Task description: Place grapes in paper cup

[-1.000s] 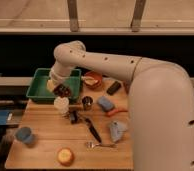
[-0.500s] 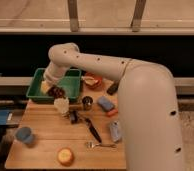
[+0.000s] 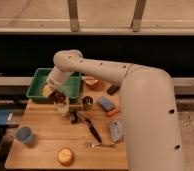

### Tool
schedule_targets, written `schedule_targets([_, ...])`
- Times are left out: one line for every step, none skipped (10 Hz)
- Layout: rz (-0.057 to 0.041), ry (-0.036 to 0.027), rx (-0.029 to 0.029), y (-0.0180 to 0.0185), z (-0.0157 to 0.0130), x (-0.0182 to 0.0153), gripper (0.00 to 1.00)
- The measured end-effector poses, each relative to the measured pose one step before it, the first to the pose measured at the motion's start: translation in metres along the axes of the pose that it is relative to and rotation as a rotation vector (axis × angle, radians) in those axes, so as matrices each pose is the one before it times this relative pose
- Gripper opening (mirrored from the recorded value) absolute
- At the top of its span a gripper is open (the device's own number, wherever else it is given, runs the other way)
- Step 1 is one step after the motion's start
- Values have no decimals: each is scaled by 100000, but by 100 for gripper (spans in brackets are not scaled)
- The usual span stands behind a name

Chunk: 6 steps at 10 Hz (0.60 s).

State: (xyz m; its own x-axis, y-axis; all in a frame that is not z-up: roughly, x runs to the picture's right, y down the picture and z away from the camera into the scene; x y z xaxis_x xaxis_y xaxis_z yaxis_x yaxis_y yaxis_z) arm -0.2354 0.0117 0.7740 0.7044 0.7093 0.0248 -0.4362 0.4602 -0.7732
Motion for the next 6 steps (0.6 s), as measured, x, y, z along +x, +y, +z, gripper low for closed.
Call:
schedule_targets([1688,-842,-1215,-80,234,437,18])
schedule_targets([1172,-821,-795,-93,175,275,27])
schedule_targets([1322,-898,-689,-192,178,379,36])
schedule_targets([1771,-1338,-742,-302,123,441,48])
schedule_targets([1586,-730,-353,-396,46,517,59])
schedule_targets([1253,-478,-202,-262,30,358,67])
